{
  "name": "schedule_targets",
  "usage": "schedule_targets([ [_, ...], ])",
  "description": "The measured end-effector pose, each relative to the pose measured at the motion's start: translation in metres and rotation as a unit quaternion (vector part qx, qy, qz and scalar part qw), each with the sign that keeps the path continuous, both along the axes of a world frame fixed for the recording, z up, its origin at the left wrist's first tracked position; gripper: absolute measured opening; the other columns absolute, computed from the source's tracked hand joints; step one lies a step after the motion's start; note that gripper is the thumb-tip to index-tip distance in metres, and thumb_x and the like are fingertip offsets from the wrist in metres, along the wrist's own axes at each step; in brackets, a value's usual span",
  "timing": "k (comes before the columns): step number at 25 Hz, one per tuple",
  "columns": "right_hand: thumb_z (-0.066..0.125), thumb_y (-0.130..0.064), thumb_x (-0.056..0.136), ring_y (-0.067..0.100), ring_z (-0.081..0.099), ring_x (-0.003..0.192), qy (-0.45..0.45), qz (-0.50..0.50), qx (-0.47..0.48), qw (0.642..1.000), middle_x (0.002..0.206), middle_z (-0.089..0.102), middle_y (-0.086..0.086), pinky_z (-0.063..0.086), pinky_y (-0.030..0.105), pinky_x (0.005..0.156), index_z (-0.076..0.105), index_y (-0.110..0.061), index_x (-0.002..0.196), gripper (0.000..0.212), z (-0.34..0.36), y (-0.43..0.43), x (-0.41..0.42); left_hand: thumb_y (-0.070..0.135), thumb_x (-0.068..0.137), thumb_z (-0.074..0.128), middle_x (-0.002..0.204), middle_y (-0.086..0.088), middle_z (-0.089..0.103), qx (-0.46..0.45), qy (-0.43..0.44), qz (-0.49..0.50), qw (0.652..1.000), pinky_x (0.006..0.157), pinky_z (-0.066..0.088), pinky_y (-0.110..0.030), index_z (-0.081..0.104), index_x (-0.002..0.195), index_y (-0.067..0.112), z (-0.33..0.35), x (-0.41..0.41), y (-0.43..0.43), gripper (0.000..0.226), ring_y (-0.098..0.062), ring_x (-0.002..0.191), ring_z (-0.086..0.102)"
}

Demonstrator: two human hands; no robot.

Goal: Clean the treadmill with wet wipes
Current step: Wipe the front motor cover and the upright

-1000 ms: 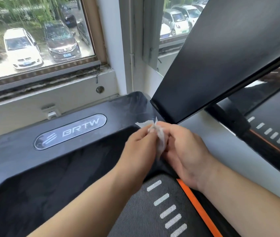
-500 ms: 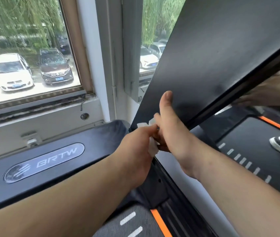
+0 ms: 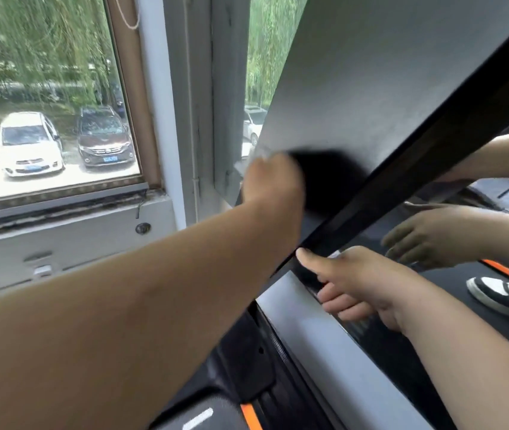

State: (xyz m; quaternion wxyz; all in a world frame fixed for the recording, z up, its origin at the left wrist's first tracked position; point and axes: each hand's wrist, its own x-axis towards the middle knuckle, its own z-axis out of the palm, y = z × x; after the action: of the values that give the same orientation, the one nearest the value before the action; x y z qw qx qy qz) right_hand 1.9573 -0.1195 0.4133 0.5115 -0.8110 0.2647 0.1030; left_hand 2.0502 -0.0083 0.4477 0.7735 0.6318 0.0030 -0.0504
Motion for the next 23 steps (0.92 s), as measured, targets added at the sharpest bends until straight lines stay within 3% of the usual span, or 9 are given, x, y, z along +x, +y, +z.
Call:
schedule_targets([
  [2,0.083,-0.056,0.066,0.026,0.07,0.067,-0.088,-0.058,0.049,0.993,0.08,0.071,0.011,0.058,0.034,0.066,0.067,-0.012,0.108,0.063,0.0,-0.01,-0.001,0.033,0.107,0.032,0.16,0.01,0.034,-0.014,-0.138,-0.031,0.99,0.125,0.015,-0.029,0.03,0.158,0.022,0.0,-0.014,-0.017,0.052,-0.007,0.15,0.025],
  [4,0.084,-0.036,0.063,0.022,0.073,0.089,-0.218,-0.128,0.1,0.962,0.099,0.075,0.003,0.061,0.039,0.081,0.066,-0.02,0.122,0.064,-0.005,-0.014,0.004,0.045,0.108,0.03,0.169,0.015,0.003,0.04,-0.208,-0.043,0.976,0.125,-0.003,-0.028,0.009,0.162,0.029,0.009,-0.043,-0.037,0.06,0.002,0.153,-0.003],
  [6,0.073,-0.008,0.082,0.02,0.071,0.088,-0.311,-0.149,0.138,0.928,0.093,0.076,0.001,0.058,0.034,0.079,0.074,-0.023,0.105,0.027,-0.01,-0.011,0.009,0.056,0.104,0.029,0.168,0.018,-0.009,0.039,-0.216,-0.049,0.974,0.124,-0.008,-0.027,-0.001,0.162,0.029,-0.012,-0.045,-0.046,0.071,0.008,0.15,-0.013],
  [10,0.056,0.007,0.087,0.031,0.073,0.099,-0.35,-0.117,0.115,0.922,0.098,0.079,0.005,0.054,0.05,0.096,0.078,-0.024,0.098,0.04,-0.011,0.004,0.005,0.071,0.091,0.034,0.156,0.01,0.034,-0.028,0.055,0.005,0.998,0.121,0.019,-0.039,0.033,0.151,0.041,-0.069,0.018,-0.042,0.067,-0.013,0.15,0.026],
  [12,0.056,0.006,0.087,0.029,0.071,0.106,-0.351,-0.117,0.129,0.92,0.104,0.077,0.007,0.048,0.059,0.105,0.076,-0.023,0.105,0.039,-0.019,0.002,0.007,0.088,0.066,0.026,0.156,0.007,0.041,-0.008,0.155,0.002,0.988,0.119,0.027,-0.047,0.04,0.147,0.04,-0.09,0.029,-0.041,0.095,-0.021,0.147,0.036],
  [15,0.06,0.009,0.085,0.035,0.069,0.106,-0.346,-0.114,0.14,0.921,0.107,0.076,0.012,0.048,0.06,0.105,0.074,-0.019,0.107,0.039,-0.033,0.005,0.017,0.076,0.08,0.026,0.162,-0.005,0.031,0.023,-0.017,-0.013,1.0,0.12,0.022,-0.042,0.027,0.157,0.013,-0.061,0.02,-0.038,0.1,-0.023,0.154,0.02],
  [19,0.059,0.02,0.079,0.024,0.06,0.086,-0.342,-0.133,0.148,0.918,0.086,0.07,0.011,0.047,0.05,0.085,0.07,-0.01,0.099,0.038,-0.051,0.006,0.031,0.057,0.106,0.021,0.166,0.016,-0.014,0.034,-0.231,-0.061,0.971,0.123,-0.011,-0.026,-0.006,0.161,0.027,-0.051,0.03,-0.042,0.068,0.002,0.151,-0.017],
  [20,0.061,0.02,0.079,0.023,0.067,0.091,-0.336,-0.125,0.15,0.921,0.092,0.074,0.009,0.051,0.05,0.088,0.071,-0.012,0.103,0.042,-0.054,0.007,0.033,0.063,0.103,0.026,0.167,0.019,-0.01,0.014,-0.216,-0.067,0.974,0.126,-0.005,-0.031,0.001,0.161,0.037,-0.077,0.04,-0.042,0.068,0.0,0.153,-0.011],
  [23,0.07,0.018,0.079,0.011,0.073,0.102,-0.334,-0.101,0.15,0.925,0.103,0.079,-0.004,0.059,0.025,0.085,0.068,-0.017,0.117,0.051,-0.058,0.019,0.038,0.094,0.068,0.038,0.162,0.011,0.034,-0.062,0.069,-0.049,0.994,0.119,0.028,-0.05,0.039,0.143,0.05,-0.151,0.059,-0.047,0.087,-0.017,0.147,0.036],
])
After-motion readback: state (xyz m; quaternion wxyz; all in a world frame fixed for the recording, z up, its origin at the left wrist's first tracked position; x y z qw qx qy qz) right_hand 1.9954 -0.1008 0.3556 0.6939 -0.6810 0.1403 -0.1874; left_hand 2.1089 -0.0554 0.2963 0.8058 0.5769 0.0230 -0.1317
